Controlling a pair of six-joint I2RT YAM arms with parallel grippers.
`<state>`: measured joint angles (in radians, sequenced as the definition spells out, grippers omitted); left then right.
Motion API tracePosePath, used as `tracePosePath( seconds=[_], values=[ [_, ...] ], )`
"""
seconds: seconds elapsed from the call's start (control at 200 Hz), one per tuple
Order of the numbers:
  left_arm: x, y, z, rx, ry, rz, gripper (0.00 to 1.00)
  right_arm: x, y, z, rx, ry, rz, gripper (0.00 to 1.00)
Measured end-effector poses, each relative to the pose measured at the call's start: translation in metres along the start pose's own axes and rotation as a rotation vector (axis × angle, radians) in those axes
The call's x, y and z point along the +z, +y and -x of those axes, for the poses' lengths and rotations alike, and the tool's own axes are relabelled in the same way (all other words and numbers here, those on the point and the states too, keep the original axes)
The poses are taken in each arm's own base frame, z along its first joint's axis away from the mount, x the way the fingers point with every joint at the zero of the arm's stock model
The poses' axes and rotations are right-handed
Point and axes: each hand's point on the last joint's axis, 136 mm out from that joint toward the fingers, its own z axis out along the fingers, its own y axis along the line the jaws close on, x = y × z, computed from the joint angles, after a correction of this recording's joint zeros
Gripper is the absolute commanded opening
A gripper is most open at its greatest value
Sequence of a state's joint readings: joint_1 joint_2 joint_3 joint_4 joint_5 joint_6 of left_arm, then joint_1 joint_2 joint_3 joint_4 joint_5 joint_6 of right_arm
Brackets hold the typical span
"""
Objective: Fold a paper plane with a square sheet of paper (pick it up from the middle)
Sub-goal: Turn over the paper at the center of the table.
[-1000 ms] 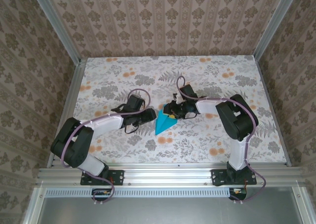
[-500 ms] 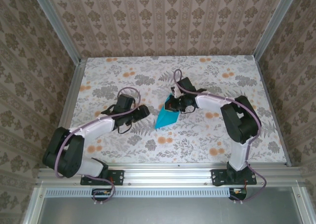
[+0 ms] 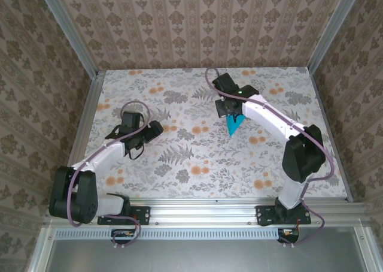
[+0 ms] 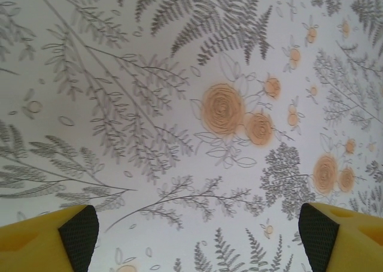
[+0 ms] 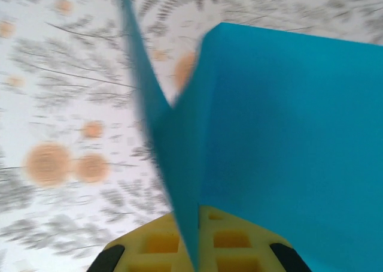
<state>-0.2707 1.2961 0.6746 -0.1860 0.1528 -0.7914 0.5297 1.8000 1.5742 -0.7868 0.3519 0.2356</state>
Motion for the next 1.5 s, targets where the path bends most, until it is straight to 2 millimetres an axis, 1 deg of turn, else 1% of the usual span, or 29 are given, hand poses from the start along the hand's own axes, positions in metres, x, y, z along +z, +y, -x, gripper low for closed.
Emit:
tracePosePath(
  seconds=[0.095,0.23,0.345,0.455,0.565,0.675,0.78,0.84,0.895,1.0,1.065,1.135,1.23,1.335,1.4,1.46,1.5],
  values=[
    [-0.003,0.006,0.002,-0.010,0.001,0.018,0.91,0.015,0.003,-0.004,-0.131,0.024,-0.168,0.05],
    [-0.012,0.005,0.011,-0.012,-0.011,0.021,0.91,0.051,0.024,-0.024,-0.342,0.099,-0.369,0.05],
    [-0.025,-0.003,0.022,-0.008,-0.050,-0.001,0.92,0.076,0.045,-0.043,-0.478,0.154,-0.458,0.07],
    [-0.040,-0.006,0.029,-0.007,-0.081,-0.014,0.92,0.085,0.067,-0.057,-0.556,0.175,-0.474,0.11],
    [-0.051,-0.006,0.032,-0.008,-0.104,-0.018,0.92,0.084,0.090,-0.062,-0.582,0.161,-0.460,0.15],
    [-0.060,-0.001,0.033,-0.015,-0.118,-0.007,0.92,0.079,0.116,-0.066,-0.586,0.139,-0.426,0.22],
    [-0.065,0.002,0.034,-0.018,-0.126,0.001,0.93,0.076,0.137,-0.072,-0.580,0.133,-0.383,0.34],
    [-0.067,0.004,0.033,-0.021,-0.125,0.006,0.93,0.073,0.145,-0.075,-0.573,0.139,-0.353,0.40],
    [-0.069,0.006,0.033,-0.026,-0.125,0.010,0.93,0.070,0.152,-0.078,-0.564,0.148,-0.320,0.44],
    [-0.074,0.008,0.035,-0.035,-0.137,0.012,0.93,0.063,0.162,-0.084,-0.550,0.173,-0.250,0.48],
    [-0.077,0.010,0.038,-0.042,-0.150,0.011,0.93,0.055,0.168,-0.087,-0.539,0.190,-0.196,0.48],
    [-0.081,0.011,0.042,-0.051,-0.166,0.011,0.93,0.041,0.175,-0.089,-0.519,0.204,-0.117,0.50],
    [-0.082,0.015,0.044,-0.062,-0.171,0.018,0.93,0.012,0.182,-0.091,-0.478,0.203,0.016,0.52],
    [-0.083,0.016,0.044,-0.066,-0.171,0.020,0.93,-0.027,0.184,-0.086,-0.420,0.172,0.168,0.51],
    [-0.083,0.015,0.044,-0.066,-0.167,0.014,0.93,-0.047,0.179,-0.080,-0.370,0.146,0.252,0.51],
    [-0.082,0.013,0.042,-0.065,-0.159,0.004,0.93,-0.056,0.166,-0.073,-0.310,0.125,0.307,0.48],
    [-0.082,0.013,0.042,-0.064,-0.154,-0.002,0.93,-0.056,0.154,-0.070,-0.267,0.123,0.326,0.46]
  ],
)
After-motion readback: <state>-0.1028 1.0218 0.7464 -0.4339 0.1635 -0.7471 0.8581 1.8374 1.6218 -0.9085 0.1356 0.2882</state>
